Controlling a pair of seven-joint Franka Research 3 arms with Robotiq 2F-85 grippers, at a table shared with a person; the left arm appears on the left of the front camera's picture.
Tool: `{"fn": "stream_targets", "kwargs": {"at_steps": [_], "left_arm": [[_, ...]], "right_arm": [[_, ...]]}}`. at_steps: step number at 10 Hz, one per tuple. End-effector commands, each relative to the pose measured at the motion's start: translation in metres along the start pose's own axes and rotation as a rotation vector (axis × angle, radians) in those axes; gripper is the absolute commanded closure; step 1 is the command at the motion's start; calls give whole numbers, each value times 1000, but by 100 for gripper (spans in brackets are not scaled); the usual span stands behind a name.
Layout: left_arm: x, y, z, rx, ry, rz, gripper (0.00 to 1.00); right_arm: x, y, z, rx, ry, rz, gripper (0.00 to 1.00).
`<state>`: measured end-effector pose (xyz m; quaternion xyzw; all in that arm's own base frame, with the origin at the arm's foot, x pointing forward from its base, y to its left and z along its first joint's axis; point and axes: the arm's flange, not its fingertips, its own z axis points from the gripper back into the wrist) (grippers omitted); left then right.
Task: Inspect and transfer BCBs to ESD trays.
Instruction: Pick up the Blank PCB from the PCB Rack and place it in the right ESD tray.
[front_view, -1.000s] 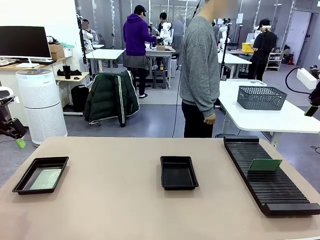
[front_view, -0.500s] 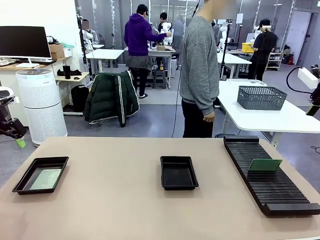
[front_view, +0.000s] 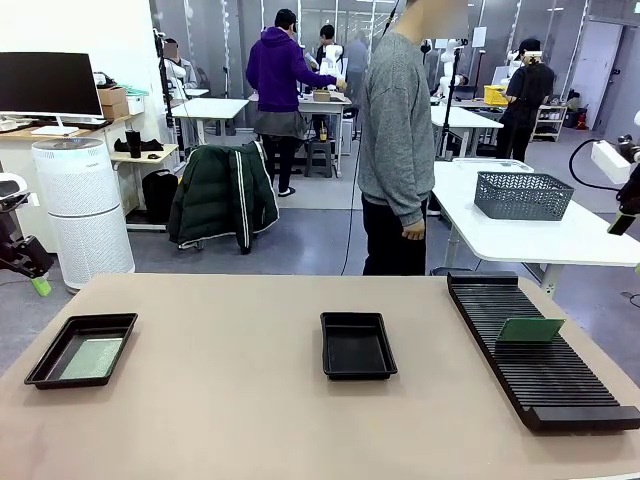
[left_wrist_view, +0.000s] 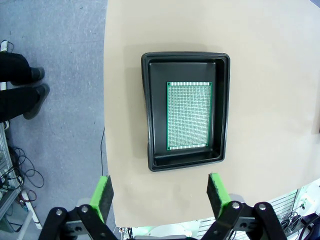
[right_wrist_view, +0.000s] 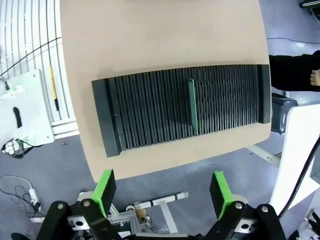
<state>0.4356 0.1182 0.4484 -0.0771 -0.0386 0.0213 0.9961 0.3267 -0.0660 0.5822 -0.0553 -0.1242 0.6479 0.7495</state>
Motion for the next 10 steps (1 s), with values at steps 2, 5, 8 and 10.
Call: {"fn": "stream_targets", "kwargs": {"at_steps": [2, 5, 8, 10], "left_arm": [[0, 1, -3, -2, -14, -5, 0], [0, 1, -3, -2, -14, -5, 0], [0, 1, -3, -2, -14, -5, 0], [0, 1, -3, -2, -14, -5, 0]], "right_arm": [[-1, -1, -44, -32, -4, 25, 0], [-2, -1, -84, -66, 21, 74, 0], [0, -11, -120, -66, 56, 130, 0], [-4, -21, -141, -69, 69, 144, 0]]}}
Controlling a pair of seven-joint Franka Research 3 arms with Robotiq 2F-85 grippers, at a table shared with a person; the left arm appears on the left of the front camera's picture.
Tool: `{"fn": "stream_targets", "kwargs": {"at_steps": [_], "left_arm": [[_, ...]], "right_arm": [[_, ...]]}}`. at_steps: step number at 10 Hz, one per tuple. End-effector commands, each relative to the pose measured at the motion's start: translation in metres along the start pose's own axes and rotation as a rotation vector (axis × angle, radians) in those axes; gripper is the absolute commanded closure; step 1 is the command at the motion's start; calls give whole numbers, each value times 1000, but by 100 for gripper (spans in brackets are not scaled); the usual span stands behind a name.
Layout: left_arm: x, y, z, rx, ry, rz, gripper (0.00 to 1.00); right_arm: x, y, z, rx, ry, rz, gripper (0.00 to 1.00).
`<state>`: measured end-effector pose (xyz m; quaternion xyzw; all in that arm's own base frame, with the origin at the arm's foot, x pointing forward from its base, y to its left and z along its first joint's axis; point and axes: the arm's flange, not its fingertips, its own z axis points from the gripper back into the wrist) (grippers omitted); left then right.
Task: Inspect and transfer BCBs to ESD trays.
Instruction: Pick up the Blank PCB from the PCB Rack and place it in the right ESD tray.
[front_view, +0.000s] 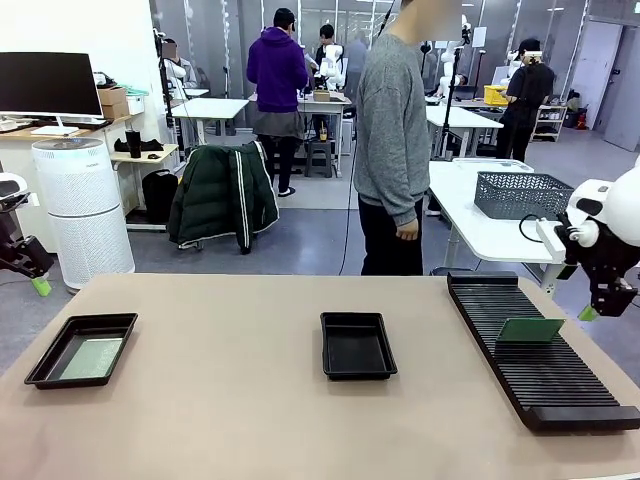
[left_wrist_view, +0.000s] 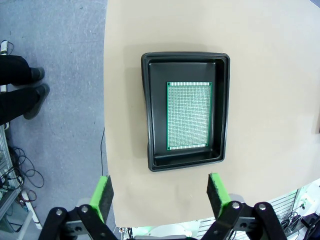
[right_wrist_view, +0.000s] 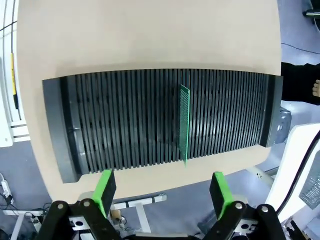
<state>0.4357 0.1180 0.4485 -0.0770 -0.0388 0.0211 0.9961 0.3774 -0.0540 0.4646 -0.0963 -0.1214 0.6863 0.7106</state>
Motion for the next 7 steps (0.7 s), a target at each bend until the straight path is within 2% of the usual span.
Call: {"fn": "stream_targets", "kwargs": {"at_steps": [1, 4, 7], "left_arm": [[0, 1, -3, -2, -14, -4, 0], [0, 1, -3, -2, -14, -4, 0], [0, 1, -3, -2, -14, -4, 0]], "right_arm": [[-11, -6, -27, -8, 29, 23, 0], [-16, -17, -55, -12, 37, 33, 0], [-20, -30, -76, -11, 5, 58, 0]]}}
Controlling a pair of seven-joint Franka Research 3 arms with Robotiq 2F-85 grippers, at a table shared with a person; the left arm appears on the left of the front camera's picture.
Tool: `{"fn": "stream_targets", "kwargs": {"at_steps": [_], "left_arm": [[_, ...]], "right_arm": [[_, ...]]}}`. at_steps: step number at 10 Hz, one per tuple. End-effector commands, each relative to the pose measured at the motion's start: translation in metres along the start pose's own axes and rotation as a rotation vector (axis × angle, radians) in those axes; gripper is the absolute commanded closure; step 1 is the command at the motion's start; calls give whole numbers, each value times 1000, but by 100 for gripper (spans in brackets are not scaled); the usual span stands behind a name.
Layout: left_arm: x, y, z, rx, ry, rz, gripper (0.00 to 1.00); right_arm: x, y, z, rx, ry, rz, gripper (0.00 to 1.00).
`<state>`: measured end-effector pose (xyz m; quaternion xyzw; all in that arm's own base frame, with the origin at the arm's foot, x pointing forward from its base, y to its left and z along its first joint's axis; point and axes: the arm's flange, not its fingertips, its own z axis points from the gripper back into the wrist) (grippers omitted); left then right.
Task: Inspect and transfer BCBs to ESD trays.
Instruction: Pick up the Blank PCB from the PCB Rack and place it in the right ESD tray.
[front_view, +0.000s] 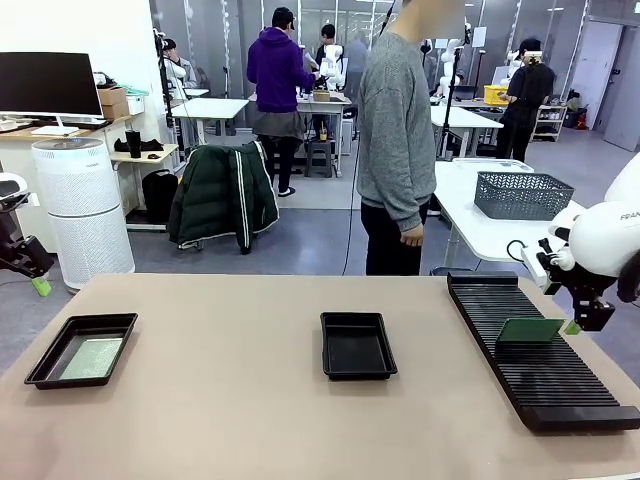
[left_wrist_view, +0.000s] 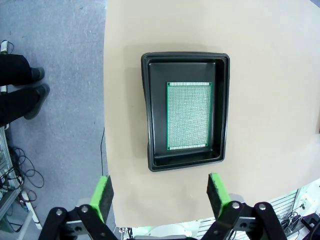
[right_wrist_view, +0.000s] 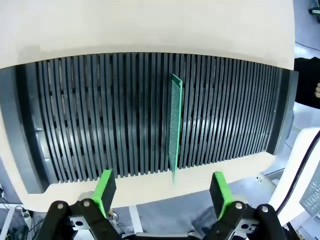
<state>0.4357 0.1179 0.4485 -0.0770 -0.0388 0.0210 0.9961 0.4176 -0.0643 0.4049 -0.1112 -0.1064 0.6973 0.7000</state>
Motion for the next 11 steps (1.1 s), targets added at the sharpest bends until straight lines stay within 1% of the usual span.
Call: {"fn": "stream_targets", "kwargs": {"at_steps": [1, 7, 11], "left_arm": [[0, 2, -3, -2, -14, -4, 0], [0, 2, -3, -2, -14, -4, 0], [0, 2, -3, -2, -14, -4, 0]], "right_arm": [[-11, -12, -13, -7, -51, 23, 0], [-16, -33, -45, 20, -112, 22, 0], [-13, -36, -56, 37, -113, 15, 0]]}}
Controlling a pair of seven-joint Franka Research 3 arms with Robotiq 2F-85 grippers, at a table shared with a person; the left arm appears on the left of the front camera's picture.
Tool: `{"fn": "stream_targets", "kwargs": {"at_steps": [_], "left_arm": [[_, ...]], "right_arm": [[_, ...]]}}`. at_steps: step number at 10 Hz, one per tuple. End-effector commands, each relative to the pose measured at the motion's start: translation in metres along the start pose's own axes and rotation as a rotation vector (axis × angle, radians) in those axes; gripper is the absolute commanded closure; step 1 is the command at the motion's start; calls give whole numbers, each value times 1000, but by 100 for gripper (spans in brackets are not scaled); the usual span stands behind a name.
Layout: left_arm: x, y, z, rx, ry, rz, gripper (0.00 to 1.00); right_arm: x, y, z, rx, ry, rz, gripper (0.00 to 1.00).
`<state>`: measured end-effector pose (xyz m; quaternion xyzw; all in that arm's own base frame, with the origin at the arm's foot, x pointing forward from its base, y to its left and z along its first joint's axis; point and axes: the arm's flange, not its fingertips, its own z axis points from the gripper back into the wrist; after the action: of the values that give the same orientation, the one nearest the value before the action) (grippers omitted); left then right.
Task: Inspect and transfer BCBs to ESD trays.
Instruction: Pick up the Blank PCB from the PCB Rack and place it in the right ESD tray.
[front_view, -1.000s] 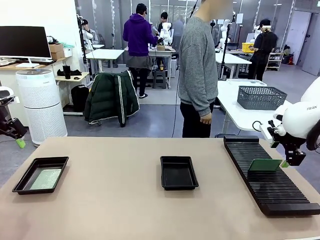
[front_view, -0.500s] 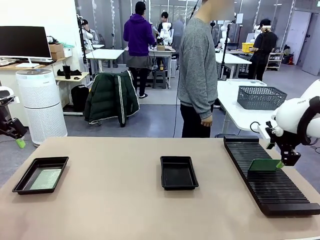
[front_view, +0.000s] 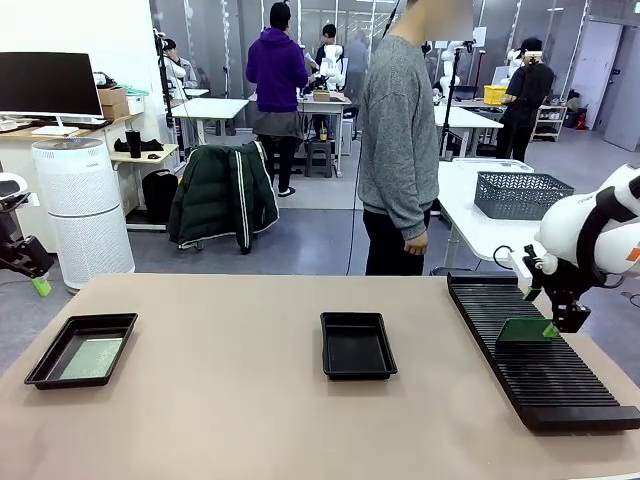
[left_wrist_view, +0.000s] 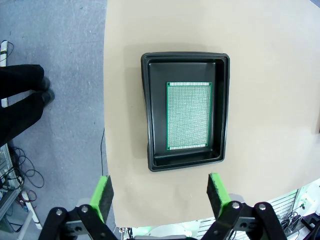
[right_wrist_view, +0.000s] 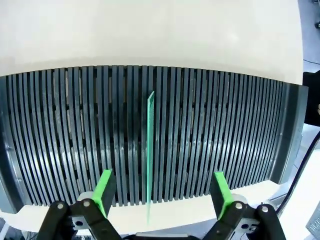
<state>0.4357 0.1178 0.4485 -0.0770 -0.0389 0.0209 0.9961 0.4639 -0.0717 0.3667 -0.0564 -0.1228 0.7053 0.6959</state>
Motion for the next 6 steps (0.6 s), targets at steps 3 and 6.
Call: {"fn": "stream_targets", "kwargs": {"at_steps": [3, 6], "left_arm": [[0, 2, -3, -2, -14, -4, 0], [0, 2, -3, -2, -14, -4, 0]], "right_arm": [[-7, -1, -3, -15, 9, 13, 35], [-2, -4, -5, -7, 13, 17, 96]]}}
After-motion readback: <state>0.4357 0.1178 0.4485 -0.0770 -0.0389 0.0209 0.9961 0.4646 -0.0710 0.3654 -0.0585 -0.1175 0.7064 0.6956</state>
